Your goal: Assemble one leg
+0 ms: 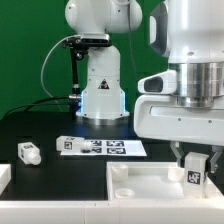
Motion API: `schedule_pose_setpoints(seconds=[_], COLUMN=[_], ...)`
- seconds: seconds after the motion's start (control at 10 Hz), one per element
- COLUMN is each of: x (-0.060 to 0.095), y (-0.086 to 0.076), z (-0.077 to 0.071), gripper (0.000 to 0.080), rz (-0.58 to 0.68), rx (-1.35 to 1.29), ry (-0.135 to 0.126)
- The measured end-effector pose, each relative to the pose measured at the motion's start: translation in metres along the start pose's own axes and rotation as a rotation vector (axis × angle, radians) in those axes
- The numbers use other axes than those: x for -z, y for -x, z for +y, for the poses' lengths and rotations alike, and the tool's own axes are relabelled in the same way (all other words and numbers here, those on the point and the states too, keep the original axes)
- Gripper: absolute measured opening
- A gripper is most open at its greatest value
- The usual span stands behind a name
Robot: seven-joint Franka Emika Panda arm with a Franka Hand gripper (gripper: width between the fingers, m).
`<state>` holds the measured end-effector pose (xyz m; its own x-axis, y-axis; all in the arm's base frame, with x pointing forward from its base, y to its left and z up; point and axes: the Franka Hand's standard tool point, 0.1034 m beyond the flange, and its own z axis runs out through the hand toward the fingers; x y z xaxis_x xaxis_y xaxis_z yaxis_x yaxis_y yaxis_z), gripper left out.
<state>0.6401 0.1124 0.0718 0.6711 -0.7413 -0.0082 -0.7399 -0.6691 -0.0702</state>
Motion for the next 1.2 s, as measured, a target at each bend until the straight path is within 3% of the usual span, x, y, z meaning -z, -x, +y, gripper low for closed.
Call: schedule_pose_setpoints(seconds=[0.4,0.8,0.9,1.0,1.2], x=[-0.0013,-0.0013,-0.0016,-0.0015,-0.0020], y=[0.0009,0.0003,-0.0002,0.0001,0.0004], z=[-0.0005,-0.0007,0.0006,0.0008,0.0009], gripper=[0.0286,0.0287,0.0287,0.0287,0.0288], rz=[-0.021,-0.028,-0.047,-0.046,-0.045], rx=[-0.707,-0.896,-1.048,-1.063,-1.018], ry=[-0.064,-0.074,-0.113,-0.124,-0.122])
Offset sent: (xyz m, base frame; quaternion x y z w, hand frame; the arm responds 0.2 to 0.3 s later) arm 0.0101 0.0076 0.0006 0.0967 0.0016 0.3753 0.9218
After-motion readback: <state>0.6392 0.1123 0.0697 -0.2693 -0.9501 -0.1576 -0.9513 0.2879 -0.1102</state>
